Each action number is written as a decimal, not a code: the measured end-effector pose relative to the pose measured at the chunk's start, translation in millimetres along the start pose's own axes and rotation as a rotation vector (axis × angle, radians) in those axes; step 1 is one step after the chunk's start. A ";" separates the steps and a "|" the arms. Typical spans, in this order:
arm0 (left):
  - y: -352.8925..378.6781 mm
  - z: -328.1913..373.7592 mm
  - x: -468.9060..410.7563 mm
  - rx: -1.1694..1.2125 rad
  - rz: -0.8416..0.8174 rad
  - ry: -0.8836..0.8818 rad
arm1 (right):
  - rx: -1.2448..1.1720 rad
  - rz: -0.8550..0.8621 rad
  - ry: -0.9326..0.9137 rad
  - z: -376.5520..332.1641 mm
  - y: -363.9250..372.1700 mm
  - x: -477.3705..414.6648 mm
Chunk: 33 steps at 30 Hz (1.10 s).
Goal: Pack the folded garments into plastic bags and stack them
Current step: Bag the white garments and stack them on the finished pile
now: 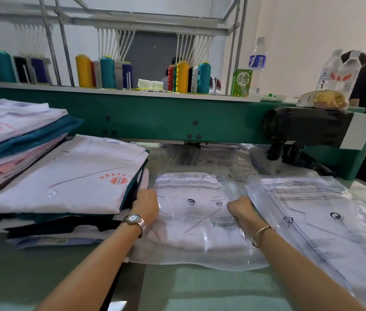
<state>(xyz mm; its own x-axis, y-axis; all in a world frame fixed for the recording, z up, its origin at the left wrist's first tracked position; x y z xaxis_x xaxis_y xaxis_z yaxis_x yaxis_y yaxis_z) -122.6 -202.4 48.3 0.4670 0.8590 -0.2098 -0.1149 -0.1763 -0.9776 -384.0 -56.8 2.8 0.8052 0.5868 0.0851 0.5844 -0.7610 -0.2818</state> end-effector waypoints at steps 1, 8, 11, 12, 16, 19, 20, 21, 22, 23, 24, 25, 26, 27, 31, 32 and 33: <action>-1.5 -1.1 -0.7 0.061 -0.001 -0.008 | -0.030 0.011 0.006 1.2 -0.4 -3.0; -9.5 -17.6 -4.8 0.676 0.020 -0.116 | -0.205 0.170 -0.116 -17.8 -13.6 -5.0; -18.0 -23.4 -6.1 0.964 0.021 -0.169 | -0.217 0.197 -0.140 -26.3 -23.9 -5.0; -19.4 -22.5 -4.1 1.050 0.012 -0.185 | -0.215 0.195 -0.144 -28.0 -27.2 -6.5; -30.2 -8.5 8.4 1.403 0.008 -0.223 | -0.249 0.193 -0.175 -39.9 -45.6 -5.6; -49.3 8.5 23.3 1.525 -0.002 -0.225 | -0.277 0.186 -0.205 -54.4 -66.0 -3.1; -55.0 15.5 28.2 1.537 -0.006 -0.223 | -0.273 0.202 -0.213 -59.8 -76.9 -2.3; -60.7 22.0 33.2 1.522 0.000 -0.218 | -0.273 0.220 -0.224 -64.9 -89.3 -2.2; -64.9 29.9 37.2 1.504 0.004 -0.210 | -0.274 0.236 -0.235 -69.5 -103.1 -2.3; -68.4 39.8 40.3 1.510 0.005 -0.199 | -0.277 0.248 -0.247 -74.0 -117.7 -2.9; -71.1 51.2 42.1 1.543 0.003 -0.189 | -0.277 0.261 -0.258 -77.9 -133.0 -3.3; -72.4 63.5 42.6 1.598 0.002 -0.187 | -0.277 0.277 -0.272 -81.3 -149.3 -3.1; -71.8 77.0 42.2 1.670 -0.008 -0.187 | -0.278 0.297 -0.288 -83.7 -166.5 -2.6; -70.4 91.8 42.3 1.747 -0.026 -0.190 | -0.277 0.324 -0.304 -85.1 -184.4 -0.8; -57.8 154.4 46.9 1.857 -0.139 -0.143 | -0.266 0.434 -0.358 -81.5 -257.5 6.3; -55.6 170.3 49.8 1.862 -0.162 -0.113 | -0.258 0.458 -0.362 -78.2 -275.1 7.5; -53.4 186.0 53.3 1.873 -0.186 -0.085 | -0.251 0.483 -0.364 -74.3 -291.8 9.0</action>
<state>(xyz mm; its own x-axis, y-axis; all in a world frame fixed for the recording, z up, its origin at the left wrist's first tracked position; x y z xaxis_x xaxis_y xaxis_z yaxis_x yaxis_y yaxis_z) -254.7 -57.9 92.4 0.5523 0.8316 -0.0592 -0.7827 0.5416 0.3067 -539.8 150.1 156.8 0.9234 0.1854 -0.3362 0.2065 -0.9780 0.0279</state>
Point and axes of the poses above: each hand's wrist, its own x-axis away from the middle knuckle, its own y-axis out of the palm, z = x × y, the point moved 9 cm from there along -x, towards the middle knuckle, and after that the axes turned 6 degrees about -x, right-handed, at the moved point
